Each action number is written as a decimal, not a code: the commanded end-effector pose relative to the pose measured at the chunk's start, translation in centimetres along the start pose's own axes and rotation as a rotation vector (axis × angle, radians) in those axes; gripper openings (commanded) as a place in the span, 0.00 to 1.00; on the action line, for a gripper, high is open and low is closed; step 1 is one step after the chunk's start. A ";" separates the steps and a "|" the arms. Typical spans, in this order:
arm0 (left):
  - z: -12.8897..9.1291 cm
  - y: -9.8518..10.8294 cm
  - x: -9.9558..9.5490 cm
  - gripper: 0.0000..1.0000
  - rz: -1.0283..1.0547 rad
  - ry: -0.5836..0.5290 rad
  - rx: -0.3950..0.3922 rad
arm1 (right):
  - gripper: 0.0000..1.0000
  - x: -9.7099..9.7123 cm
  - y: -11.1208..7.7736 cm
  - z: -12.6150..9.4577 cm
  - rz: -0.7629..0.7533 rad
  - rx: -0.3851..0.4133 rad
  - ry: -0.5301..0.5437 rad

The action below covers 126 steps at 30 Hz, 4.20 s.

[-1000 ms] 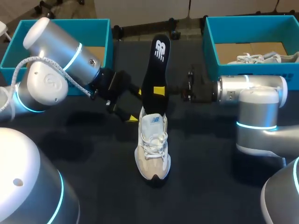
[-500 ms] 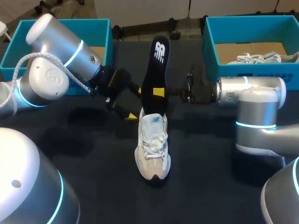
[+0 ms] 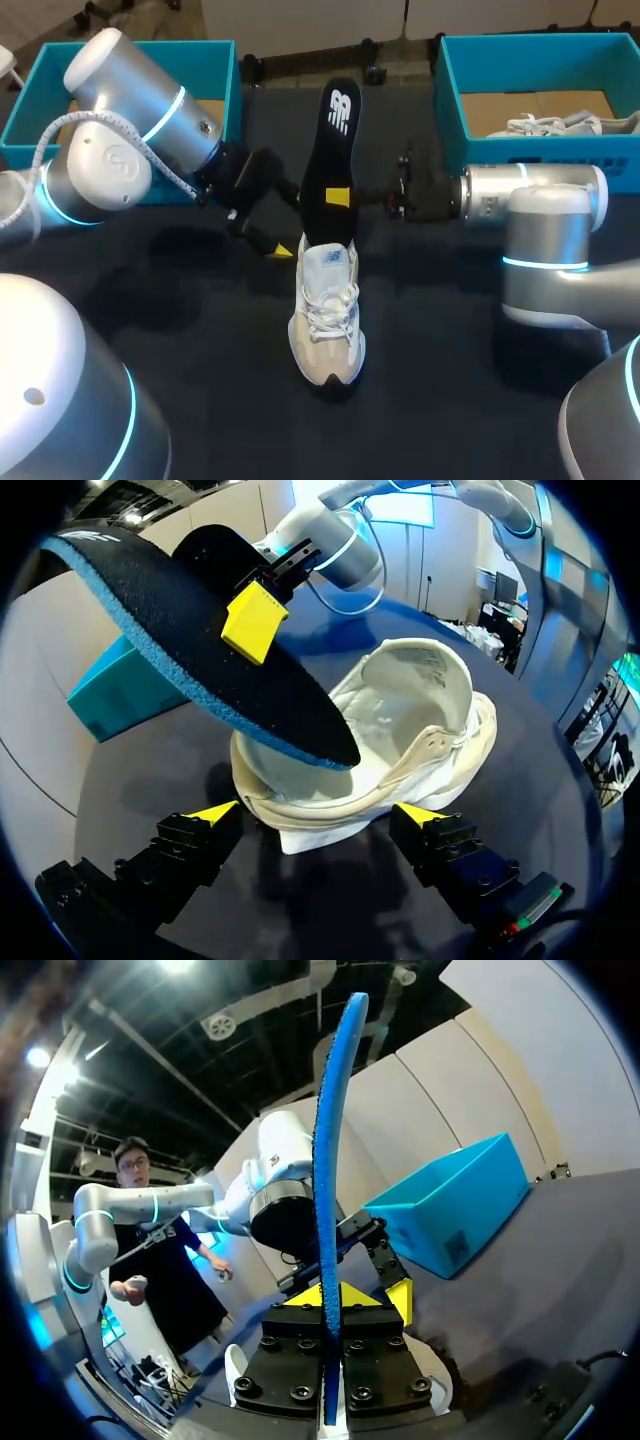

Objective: Take the shoe out of the shoebox, open the shoe tongue, remove and reinsert the insole, then place the shoe into the shoebox

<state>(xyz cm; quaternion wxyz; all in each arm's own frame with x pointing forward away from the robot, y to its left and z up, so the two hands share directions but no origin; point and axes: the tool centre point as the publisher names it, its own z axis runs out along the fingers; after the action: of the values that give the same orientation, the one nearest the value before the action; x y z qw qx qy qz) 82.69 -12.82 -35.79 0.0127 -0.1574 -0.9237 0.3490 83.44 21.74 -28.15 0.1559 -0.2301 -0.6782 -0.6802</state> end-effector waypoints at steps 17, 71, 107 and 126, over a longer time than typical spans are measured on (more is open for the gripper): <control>0.0 0.0 0.0 1.00 0.012 -0.034 -0.032 | 0.00 -1.3 -1.2 0.6 -0.003 0.009 0.022; 0.0 0.0 0.0 1.00 0.012 -0.034 -0.032 | 0.00 -0.5 -8.2 1.2 0.179 0.111 0.045; 0.0 0.0 0.0 1.00 0.012 -0.034 -0.032 | 0.30 0.0 -5.0 0.6 0.091 0.150 0.010; 0.0 0.0 0.0 1.00 0.012 -0.034 -0.032 | 0.00 -0.2 -5.4 0.3 0.121 0.267 0.017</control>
<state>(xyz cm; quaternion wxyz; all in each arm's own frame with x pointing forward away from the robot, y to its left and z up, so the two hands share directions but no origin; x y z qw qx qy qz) 82.77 -12.84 -35.81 -0.0067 -0.1571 -0.9276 0.3388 81.11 22.51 -32.90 0.2296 -0.2411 -0.7419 -0.5820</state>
